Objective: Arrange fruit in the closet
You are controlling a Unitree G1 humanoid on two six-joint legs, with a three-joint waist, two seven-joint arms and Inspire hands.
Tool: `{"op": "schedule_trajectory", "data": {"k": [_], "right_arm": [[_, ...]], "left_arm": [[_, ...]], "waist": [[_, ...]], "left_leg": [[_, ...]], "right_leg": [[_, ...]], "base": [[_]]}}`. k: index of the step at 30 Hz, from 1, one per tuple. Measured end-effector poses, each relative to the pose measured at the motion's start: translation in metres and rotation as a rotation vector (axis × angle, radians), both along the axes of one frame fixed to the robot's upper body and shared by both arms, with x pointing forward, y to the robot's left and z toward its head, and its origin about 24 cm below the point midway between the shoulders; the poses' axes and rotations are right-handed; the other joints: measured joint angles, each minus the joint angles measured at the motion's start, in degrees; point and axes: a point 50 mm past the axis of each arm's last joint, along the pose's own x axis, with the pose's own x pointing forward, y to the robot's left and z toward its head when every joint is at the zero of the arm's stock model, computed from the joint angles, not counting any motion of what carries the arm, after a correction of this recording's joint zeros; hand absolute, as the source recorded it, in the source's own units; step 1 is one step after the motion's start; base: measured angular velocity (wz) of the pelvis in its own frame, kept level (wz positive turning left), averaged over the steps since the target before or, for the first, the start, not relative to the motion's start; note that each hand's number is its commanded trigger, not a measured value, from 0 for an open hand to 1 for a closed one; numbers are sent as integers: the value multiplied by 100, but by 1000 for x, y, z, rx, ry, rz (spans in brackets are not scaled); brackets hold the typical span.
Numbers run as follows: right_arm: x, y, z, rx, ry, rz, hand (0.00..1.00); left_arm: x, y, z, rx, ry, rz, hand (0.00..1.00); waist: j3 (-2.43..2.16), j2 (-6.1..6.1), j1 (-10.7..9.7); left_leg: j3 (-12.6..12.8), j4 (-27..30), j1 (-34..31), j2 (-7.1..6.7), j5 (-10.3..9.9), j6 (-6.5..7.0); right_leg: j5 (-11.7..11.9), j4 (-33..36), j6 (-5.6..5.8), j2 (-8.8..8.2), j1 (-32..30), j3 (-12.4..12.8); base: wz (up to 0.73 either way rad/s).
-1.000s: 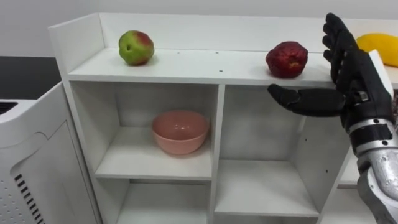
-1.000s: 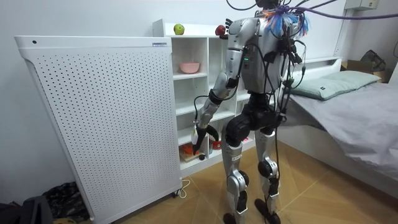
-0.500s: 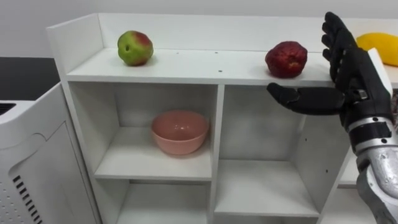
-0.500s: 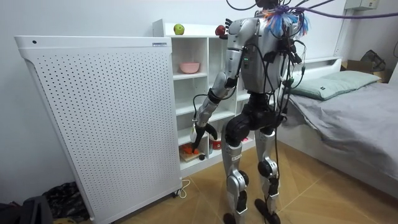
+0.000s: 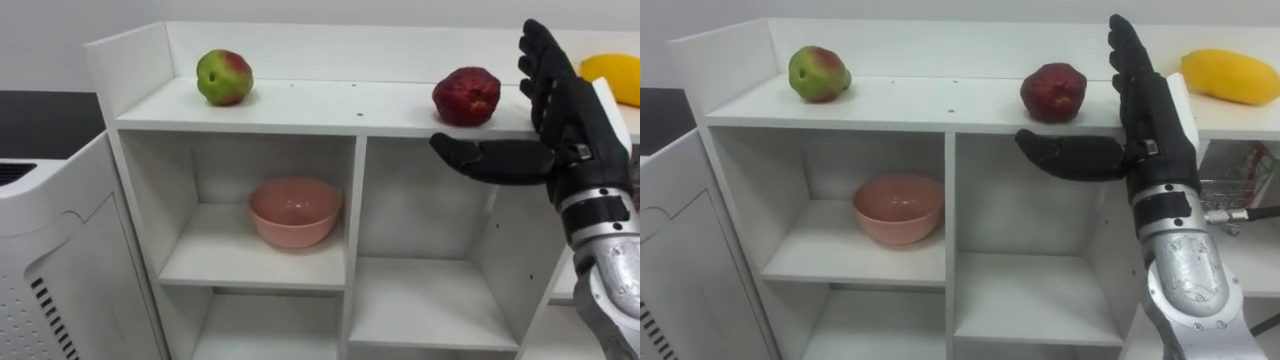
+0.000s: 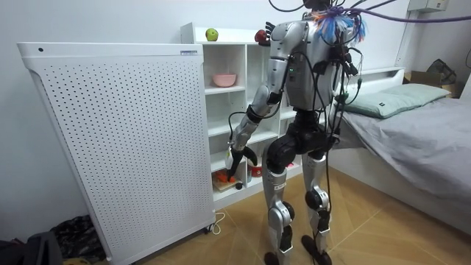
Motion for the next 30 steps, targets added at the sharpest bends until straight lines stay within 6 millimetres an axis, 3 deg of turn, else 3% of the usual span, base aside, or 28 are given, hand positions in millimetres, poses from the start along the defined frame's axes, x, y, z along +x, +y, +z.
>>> {"op": "schedule_trajectory", "data": {"k": [8, 17, 18, 19, 20, 21, 22, 24, 26, 27, 28, 29, 30], "right_arm": [[2, 4, 2, -28, 9, 10, 100], [7, 9, 6, -46, 8, 23, 100], [8, 8, 4, -44, 14, 19, 100], [8, 8, 4, -44, 14, 19, 100], [8, 10, 6, -48, 8, 26, 100], [8, 14, 7, -58, 2, 45, 100], [8, 15, 7, -61, -1, 52, 100], [8, 15, 7, -56, 0, 55, 100], [7, 17, 8, -57, -5, 67, 100], [5, 21, 9, -67, -11, 84, 100], [1, 31, 14, -93, -35, 125, 100], [-2, 35, 13, -102, -37, 147, 100], [-6, 39, 11, -114, -34, 172, 100]], "left_arm": [[0, 0, 0, 0, 0, 0, 0], [2, -1, 0, -7, -2, -2, 0], [1, -2, 0, -5, 2, -9, 0], [1, 0, 0, 3, 4, -13, 0], [2, 3, 1, 11, 1, -11, 0], [0, 4, 1, 13, 7, 0, 0], [0, 3, 0, 8, 14, -1, 0], [3, 0, 1, -3, 7, -1, 0], [5, 0, 1, -1, 2, -4, 0], [3, 3, 1, 9, 6, -1, 0], [-1, 10, 2, 27, 10, 16, 0], [-4, 12, 1, 30, 21, 27, 0], [-7, 12, -1, 26, 40, 29, 0]], "waist": [[-8, -6, 19], [-17, -54, 40], [12, -21, 54], [23, -24, 125], [11, -97, 190], [-11, -64, 117], [-4, -53, -43], [-14, -38, -139], [10, 11, -62], [37, 73, 79], [3, 23, 148], [-10, 60, 71], [-12, 91, -174]], "left_leg": [[-15, 0, 8, 0, 0, 0], [-244, -56, 133, 30, 3, 2], [-533, -71, 221, 97, 12, 6], [-877, -51, 238, 145, 11, 3], [-985, -41, 212, 113, 5, -5], [-1072, -2, 129, 162, -32, -69], [-843, -13, 98, 190, -28, -91], [-362, -76, 185, 229, 8, -91], [-525, -148, 264, 317, 42, -74], [-952, -150, 293, 382, 41, -76], [-1085, -148, 236, 419, -2, -133], [-1076, -143, 187, 465, -25, -216], [-848, -162, 213, 466, -17, -236]], "right_leg": [[0, 10, 0, 1, 1, -1], [-3, 218, 5, 14, -5, -166], [-33, 521, 32, 38, -151, -208], [-66, 369, 10, 110, -271, -26], [20, 12, -97, 124, -323, 66], [266, -8, -146, 163, -238, -110], [316, 5, -146, 172, -187, -208], [306, 25, -132, 180, -144, -98], [205, 480, -72, 244, -444, -54], [85, 471, -100, 376, -732, 153], [704, -17, -424, 423, -966, 138], [767, 24, -350, 423, -933, -20], [753, -8, -356, 401, -827, -162]], "base": [[0], [1], [-22], [-38], [-32], [19], [47], [46], [-22], [-93], [-74], [-9], [43]]}}
